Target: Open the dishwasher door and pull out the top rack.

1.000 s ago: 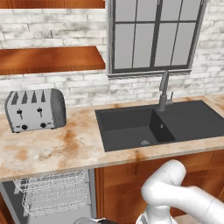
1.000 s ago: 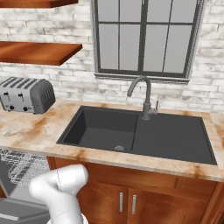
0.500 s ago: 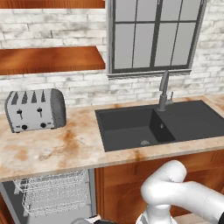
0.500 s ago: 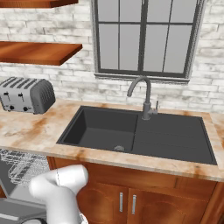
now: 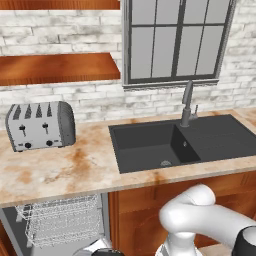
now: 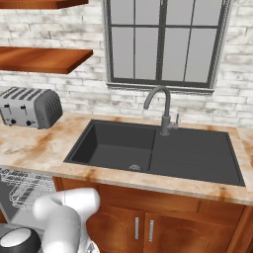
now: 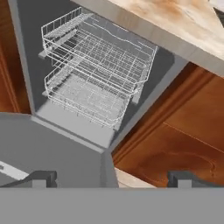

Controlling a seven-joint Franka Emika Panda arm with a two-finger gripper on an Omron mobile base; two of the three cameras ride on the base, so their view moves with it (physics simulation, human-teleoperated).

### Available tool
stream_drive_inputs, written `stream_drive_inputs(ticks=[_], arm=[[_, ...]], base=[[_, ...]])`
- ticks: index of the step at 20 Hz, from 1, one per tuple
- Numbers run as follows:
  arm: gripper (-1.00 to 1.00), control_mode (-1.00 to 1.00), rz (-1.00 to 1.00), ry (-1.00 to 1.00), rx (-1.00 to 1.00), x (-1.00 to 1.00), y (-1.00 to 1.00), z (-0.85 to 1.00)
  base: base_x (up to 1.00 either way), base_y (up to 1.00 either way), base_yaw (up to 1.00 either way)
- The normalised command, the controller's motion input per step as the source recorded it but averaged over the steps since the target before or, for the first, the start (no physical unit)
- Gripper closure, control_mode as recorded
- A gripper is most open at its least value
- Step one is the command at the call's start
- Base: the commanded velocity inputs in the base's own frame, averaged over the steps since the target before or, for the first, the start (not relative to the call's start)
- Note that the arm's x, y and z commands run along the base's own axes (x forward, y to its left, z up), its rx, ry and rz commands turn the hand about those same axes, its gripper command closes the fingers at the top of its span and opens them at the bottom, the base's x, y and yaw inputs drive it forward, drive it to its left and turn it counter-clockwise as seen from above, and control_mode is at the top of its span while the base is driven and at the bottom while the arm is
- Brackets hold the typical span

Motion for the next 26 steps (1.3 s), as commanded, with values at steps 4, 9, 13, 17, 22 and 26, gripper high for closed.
stream_drive_inputs(ticks=[4,9,13,17,22,26], arm=[[-1.00,-1.00,0.05,-0.19,-0.37,0.06,0.00,-0.09],[-1.00,-1.00,0.05,-0.16,-0.27,0.06,0.00,-0.02],[-1.00,-1.00,0.05,-0.01,-0.20,0.19,0.00,0.00],[-1.00,-1.00,0.04,0.06,-0.17,0.22,0.00,0.00],[-1.00,-1.00,0.05,0.17,-0.15,0.16,0.00,-0.04],[-1.00,-1.00,0.08,0.22,-0.14,0.19,0.00,-0.29]], base=[[0.00,0.00,0.00],[0.00,0.00,0.00],[0.00,0.00,0.00],[0.00,0.00,0.00],[0.00,0.00,0.00],[0.00,0.00,0.00]])
